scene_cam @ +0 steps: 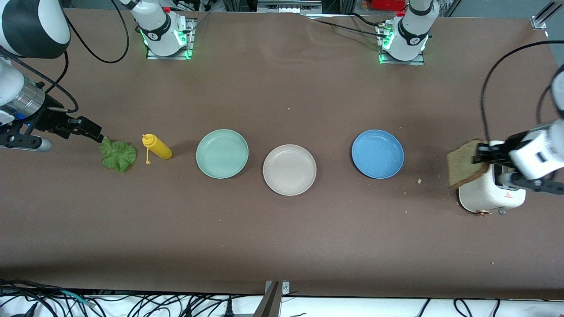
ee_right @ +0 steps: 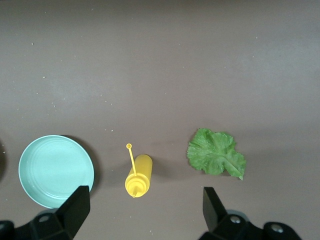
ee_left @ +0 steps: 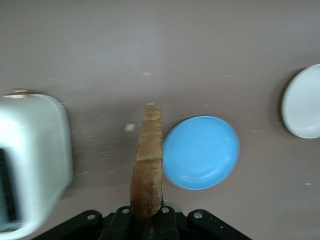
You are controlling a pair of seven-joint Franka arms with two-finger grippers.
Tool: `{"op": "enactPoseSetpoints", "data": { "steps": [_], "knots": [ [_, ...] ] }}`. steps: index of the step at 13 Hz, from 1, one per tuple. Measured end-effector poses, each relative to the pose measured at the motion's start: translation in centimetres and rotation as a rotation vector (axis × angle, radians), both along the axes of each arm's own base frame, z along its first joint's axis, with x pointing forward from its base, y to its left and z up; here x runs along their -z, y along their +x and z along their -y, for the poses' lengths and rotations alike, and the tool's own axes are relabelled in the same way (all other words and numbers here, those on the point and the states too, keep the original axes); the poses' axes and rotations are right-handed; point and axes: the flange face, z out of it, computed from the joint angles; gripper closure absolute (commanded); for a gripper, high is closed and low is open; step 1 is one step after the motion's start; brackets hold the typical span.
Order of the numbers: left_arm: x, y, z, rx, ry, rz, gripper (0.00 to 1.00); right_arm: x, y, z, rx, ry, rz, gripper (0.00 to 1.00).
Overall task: Make sandwich in beige plate with both arms
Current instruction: 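Grasp the bread slice with the left gripper and lift it out, then carry the bread slice with the left gripper over the beige plate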
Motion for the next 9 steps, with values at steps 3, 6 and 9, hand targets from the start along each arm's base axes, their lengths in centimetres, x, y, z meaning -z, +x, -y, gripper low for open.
{"op": "enactPoseSetpoints", "data": {
  "steps": [3, 6, 9],
  "knots": [
    [5.6, 0.7, 6.9, 0.016, -0.179, -0.100, 1.00, 0.0, 0.0, 0.4, 0.007, 0.000, -0.002, 0.00],
    [10.4, 0.8, 12.3, 0.014, -0.332, -0.192, 1.00, 0.4, -0.1, 1.2, 0.020, -0.001, -0.024, 0.00],
    [14.9, 0.9, 17.2, -0.016, -0.462, -0.236, 1.00, 1.2, -0.1, 2.9, 0.046, -0.002, -0.049, 0.00]
  ]
}}
